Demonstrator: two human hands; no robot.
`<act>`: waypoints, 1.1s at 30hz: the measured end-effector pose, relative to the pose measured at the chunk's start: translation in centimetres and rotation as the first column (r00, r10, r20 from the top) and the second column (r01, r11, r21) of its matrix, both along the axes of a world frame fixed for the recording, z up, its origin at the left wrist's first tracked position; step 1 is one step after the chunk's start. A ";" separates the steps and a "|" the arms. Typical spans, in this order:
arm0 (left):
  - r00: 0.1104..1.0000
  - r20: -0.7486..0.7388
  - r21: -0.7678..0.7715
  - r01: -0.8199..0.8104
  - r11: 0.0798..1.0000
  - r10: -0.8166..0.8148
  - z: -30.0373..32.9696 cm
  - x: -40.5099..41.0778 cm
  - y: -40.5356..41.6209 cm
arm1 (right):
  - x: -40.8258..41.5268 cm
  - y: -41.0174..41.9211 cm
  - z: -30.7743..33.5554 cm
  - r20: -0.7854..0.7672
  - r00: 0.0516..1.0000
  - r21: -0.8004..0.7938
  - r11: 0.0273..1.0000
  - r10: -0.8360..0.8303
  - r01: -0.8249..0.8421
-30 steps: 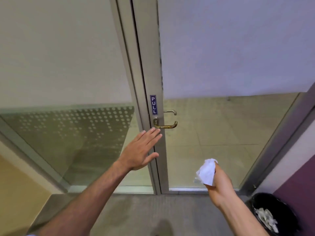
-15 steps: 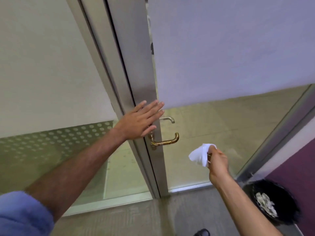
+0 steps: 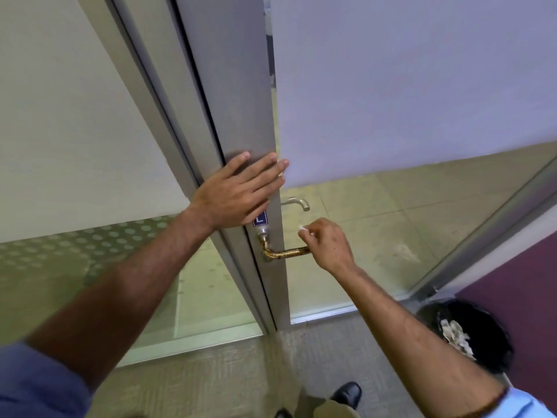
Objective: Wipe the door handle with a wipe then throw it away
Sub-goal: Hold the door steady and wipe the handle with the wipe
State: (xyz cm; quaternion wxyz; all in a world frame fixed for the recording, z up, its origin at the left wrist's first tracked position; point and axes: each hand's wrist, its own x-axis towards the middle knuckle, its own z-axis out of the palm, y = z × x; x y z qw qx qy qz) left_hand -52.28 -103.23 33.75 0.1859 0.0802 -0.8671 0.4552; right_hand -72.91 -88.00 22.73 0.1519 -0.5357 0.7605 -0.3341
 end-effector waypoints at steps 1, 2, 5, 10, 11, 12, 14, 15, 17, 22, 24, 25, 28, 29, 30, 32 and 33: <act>1.000 0.000 -0.002 0.000 1.000 0.000 0.0 0.0 0.1 | -0.2 -0.2 0.2 -0.009 0.999 0.033 0.999 0.043 -0.043; 1.000 0.001 -0.004 0.002 1.000 -0.002 0.0 0.0 0.1 | -0.6 -0.4 0.3 0.002 0.998 0.046 0.996 0.070 -0.070; 1.000 0.005 -0.008 0.003 1.000 -0.003 0.2 0.0 0.3 | -2.4 -0.4 0.5 0.000 0.988 0.092 0.984 0.154 -0.153; 1.000 0.019 -0.028 -0.006 1.000 0.007 0.2 0.0 0.4 | -5.7 -0.5 0.3 -0.211 0.879 0.242 0.894 0.427 -0.377; 1.000 0.016 -0.035 -0.004 0.999 0.005 0.3 0.0 0.3 | -6.2 -0.5 0.4 -0.250 0.849 0.260 0.877 0.465 -0.404; 1.000 0.011 -0.042 -0.002 0.999 0.003 0.3 0.0 0.3 | -6.7 -0.5 0.5 -0.302 0.811 0.269 0.861 0.501 -0.431; 1.000 0.009 -0.051 -0.002 0.999 0.002 0.2 0.0 0.3 | -7.3 -0.6 0.6 -0.433 0.694 0.282 0.817 0.576 -0.502; 1.000 0.012 -0.052 -0.003 0.999 0.004 0.2 0.0 0.3 | -7.4 -0.7 0.7 -0.501 0.618 0.295 0.791 0.606 -0.536; 1.000 0.016 -0.051 -0.005 0.999 0.006 0.1 0.0 0.2 | -7.5 -1.2 0.9 -0.590 0.492 0.321 0.746 0.640 -0.584; 1.000 0.009 -0.036 -0.006 0.999 0.006 0.2 0.0 0.3 | -7.3 -1.5 0.5 -0.433 0.624 0.233 0.750 0.650 -0.619; 1.000 0.003 -0.046 -0.006 0.999 0.006 0.2 0.0 0.3 | -7.1 -1.3 -0.2 -0.316 0.727 0.165 0.790 0.610 -0.591; 1.000 0.001 -0.052 -0.006 0.999 0.006 0.2 0.0 0.3 | -7.0 -1.1 -0.7 -0.264 0.758 0.124 0.801 0.596 -0.586; 1.000 0.002 -0.056 0.002 0.998 -0.002 0.2 -0.1 0.3 | -5.8 -0.2 -2.0 -0.163 0.828 0.027 0.841 0.537 -0.540; 1.000 0.001 -0.054 0.006 0.999 -0.006 0.2 -0.1 0.3 | -5.2 0.2 -2.5 -0.143 0.853 0.000 0.862 0.501 -0.506; 1.000 -0.002 -0.053 0.011 0.999 -0.011 0.2 -0.1 0.3 | -4.5 0.5 -3.1 -0.134 0.884 -0.029 0.890 0.448 -0.456; 1.000 -0.008 -0.045 0.025 0.999 -0.025 0.3 -0.1 0.3 | -2.8 1.3 -4.3 -0.140 0.944 -0.090 0.945 0.299 -0.313; 1.000 -0.008 -0.038 0.029 0.999 -0.029 0.3 -0.1 0.3 | -2.0 1.6 -4.7 -0.137 0.966 -0.114 0.965 0.221 -0.237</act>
